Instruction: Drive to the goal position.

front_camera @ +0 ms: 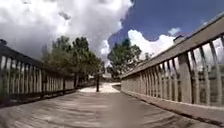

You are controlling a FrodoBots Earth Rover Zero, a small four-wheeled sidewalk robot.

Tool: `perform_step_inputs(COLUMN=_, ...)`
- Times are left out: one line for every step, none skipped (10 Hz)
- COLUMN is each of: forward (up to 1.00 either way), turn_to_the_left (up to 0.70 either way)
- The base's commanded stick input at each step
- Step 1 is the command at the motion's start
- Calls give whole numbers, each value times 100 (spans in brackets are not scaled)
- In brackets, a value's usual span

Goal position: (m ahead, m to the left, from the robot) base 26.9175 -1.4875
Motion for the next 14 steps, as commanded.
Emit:
perform_step_inputs(forward=85, turn_to_the_left=2)
perform_step_inputs(forward=85, turn_to_the_left=0)
perform_step_inputs(forward=85, turn_to_the_left=27)
perform_step_inputs(forward=85, turn_to_the_left=33)
perform_step_inputs(forward=85, turn_to_the_left=18)
perform_step_inputs(forward=85, turn_to_the_left=0)
perform_step_inputs(forward=85, turn_to_the_left=0)
perform_step_inputs(forward=85, turn_to_the_left=0)
perform_step_inputs(forward=85, turn_to_the_left=0)
perform_step_inputs(forward=85, turn_to_the_left=0)
perform_step_inputs(forward=85, turn_to_the_left=0)
perform_step_inputs(forward=85, turn_to_the_left=0)
perform_step_inputs(forward=85, turn_to_the_left=1)
perform_step_inputs(forward=85, turn_to_the_left=17)
